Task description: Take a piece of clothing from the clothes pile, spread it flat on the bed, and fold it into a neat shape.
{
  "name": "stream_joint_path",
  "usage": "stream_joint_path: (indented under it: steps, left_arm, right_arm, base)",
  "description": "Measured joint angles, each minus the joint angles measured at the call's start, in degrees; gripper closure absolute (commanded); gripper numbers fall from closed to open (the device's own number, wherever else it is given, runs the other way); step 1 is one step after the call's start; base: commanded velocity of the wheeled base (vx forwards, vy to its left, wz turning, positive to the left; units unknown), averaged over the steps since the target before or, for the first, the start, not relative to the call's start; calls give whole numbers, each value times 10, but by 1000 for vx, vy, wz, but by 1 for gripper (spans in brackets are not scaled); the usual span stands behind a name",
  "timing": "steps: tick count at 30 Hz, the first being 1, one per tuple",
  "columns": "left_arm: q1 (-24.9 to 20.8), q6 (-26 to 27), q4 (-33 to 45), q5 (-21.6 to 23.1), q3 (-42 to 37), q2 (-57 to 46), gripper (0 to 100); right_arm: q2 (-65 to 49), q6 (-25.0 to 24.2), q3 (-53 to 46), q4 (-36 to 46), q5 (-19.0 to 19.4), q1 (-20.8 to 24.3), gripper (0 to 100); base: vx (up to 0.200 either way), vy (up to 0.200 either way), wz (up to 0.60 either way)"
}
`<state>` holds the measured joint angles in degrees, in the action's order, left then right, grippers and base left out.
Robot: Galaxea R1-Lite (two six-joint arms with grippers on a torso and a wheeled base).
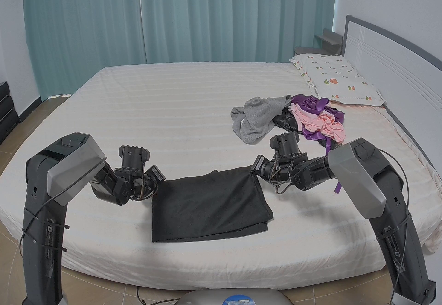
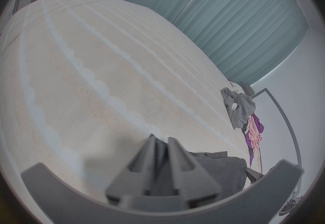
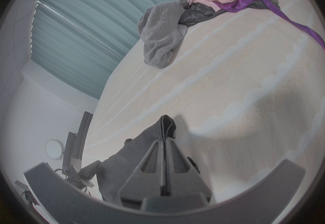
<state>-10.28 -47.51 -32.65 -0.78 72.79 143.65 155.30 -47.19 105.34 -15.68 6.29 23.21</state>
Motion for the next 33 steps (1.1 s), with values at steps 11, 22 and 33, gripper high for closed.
stream_joint_path:
  steps: [11, 22, 33]
  left_arm:
    - [6, -39, -5, -6, 12, 4, 100]
    - [9, -41, -7, -23, 24, 8, 100]
    - [9, -41, -2, -23, 30, 10, 0]
  right_arm:
    - [4, 0, 5, -12, -6, -1, 100]
    - [15, 1, 7, -17, -15, 0, 100]
    - [17, 0, 11, -17, -15, 1, 0]
  base:
    - [0, 0, 0]
    - [0, 0, 0]
    - [0, 0, 0]
